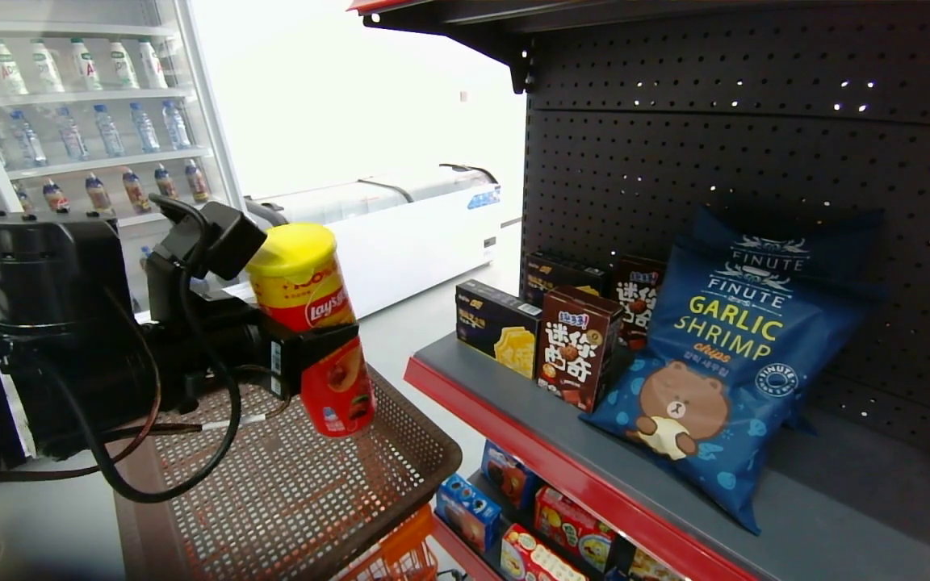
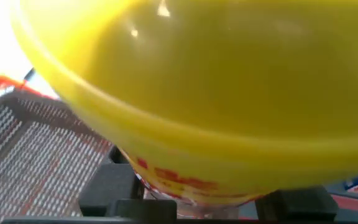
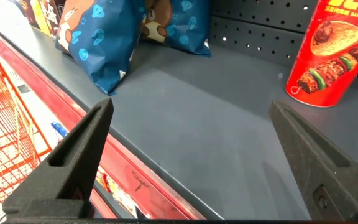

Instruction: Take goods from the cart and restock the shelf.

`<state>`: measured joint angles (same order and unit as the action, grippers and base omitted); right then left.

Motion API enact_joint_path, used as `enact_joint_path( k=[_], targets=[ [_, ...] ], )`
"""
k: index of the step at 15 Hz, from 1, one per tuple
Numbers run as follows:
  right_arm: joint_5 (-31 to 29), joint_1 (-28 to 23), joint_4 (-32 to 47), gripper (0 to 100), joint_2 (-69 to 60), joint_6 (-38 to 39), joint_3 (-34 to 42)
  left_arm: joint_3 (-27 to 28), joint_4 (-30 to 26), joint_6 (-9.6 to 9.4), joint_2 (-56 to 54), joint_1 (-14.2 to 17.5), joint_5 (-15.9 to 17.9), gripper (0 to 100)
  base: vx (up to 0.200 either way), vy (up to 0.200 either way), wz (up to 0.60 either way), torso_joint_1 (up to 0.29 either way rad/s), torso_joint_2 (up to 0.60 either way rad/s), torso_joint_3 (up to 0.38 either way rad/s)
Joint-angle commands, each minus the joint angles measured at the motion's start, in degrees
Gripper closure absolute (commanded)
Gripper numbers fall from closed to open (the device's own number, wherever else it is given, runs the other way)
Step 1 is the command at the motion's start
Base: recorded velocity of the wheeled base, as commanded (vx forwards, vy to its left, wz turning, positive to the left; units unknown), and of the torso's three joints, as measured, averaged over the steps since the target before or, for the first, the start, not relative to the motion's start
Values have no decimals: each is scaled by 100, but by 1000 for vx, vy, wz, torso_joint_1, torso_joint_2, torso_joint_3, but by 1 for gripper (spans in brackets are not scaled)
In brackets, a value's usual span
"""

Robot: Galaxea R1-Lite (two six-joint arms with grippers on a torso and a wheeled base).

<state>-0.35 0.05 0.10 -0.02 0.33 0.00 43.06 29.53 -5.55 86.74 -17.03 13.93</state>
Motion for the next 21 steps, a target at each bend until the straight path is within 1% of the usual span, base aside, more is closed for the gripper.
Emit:
enact_joint_path(
  k=[1,3,5,9,11,13,15,16,17,19,21],
  targets=[
    [0,4,-1,0,2,2,0,1,9,-8,-52,-187,-14,100,0,0,0,0,0,0],
    [0,4,-1,0,2,2,0,-52,-43,-8,-52,-354,-5,100,0,0,0,0,0,0],
    [0,4,-1,0,2,2,0,-43,-61,-8,-52,-380,-5,100,0,0,0,0,0,0],
    [0,4,-1,0,2,2,0,177,-52,-8,203,-406,39,100,0,0,0,0,0,0],
    [0,4,-1,0,2,2,0,449,-70,-8,441,-433,48,100,0,0,0,0,0,0],
    [0,4,-1,0,2,2,0,722,-87,1,722,-529,66,100,0,0,0,0,0,0],
    [0,4,-1,0,2,2,0,792,-79,1,819,-538,303,100,0,0,0,0,0,0],
    [0,4,-1,0,2,2,0,757,-79,-8,819,-538,558,100,0,0,0,0,0,0],
    [0,4,-1,0,2,2,0,739,-79,-8,819,-565,716,100,0,0,0,0,0,0],
    [0,4,-1,0,2,2,0,766,-35,-8,854,-635,865,100,0,0,0,0,0,0],
    [0,4,-1,0,2,2,0,722,-8,-17,863,-723,1085,100,0,0,0,0,0,0]
  ],
)
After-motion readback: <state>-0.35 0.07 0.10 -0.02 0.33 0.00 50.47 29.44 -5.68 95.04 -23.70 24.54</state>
